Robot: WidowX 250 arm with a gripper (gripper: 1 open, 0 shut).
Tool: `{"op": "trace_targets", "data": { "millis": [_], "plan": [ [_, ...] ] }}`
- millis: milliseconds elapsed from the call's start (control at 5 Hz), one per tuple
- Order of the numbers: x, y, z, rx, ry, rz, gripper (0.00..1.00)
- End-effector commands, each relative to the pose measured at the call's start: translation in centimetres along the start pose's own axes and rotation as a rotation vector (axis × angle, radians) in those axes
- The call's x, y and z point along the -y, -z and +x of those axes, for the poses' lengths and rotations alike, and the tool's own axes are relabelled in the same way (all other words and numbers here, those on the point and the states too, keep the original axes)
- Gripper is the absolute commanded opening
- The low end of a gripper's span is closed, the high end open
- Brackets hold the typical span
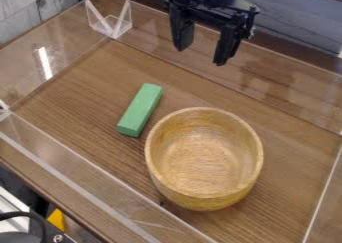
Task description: Put the green block in the brown bowl
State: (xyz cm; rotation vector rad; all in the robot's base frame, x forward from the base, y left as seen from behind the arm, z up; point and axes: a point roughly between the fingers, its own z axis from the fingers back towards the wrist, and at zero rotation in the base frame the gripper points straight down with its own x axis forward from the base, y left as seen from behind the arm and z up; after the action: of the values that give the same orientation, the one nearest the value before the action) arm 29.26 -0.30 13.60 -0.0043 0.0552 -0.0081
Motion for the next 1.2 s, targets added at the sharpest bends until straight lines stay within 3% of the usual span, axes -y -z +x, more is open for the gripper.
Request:
{"op": "trace_targets", "data": {
  "millis": [0, 200, 600, 800, 1000],
  "plan": [
    [-0.6, 0.3, -0.6, 0.005, -0.035, -0.006, 1.00],
    [-2.5, 1.6, -2.4, 0.006, -0.108, -0.017, 1.00],
    [-9.3, 3.7, -5.8, 0.115, -0.290, -0.027, 1.00],
    [-10.3, 5.0, -6.1, 0.181, -0.356, -0.044, 1.00],
    [-10.1, 5.8, -5.6, 0.209, -0.374, -0.048, 1.00]
  ]
}}
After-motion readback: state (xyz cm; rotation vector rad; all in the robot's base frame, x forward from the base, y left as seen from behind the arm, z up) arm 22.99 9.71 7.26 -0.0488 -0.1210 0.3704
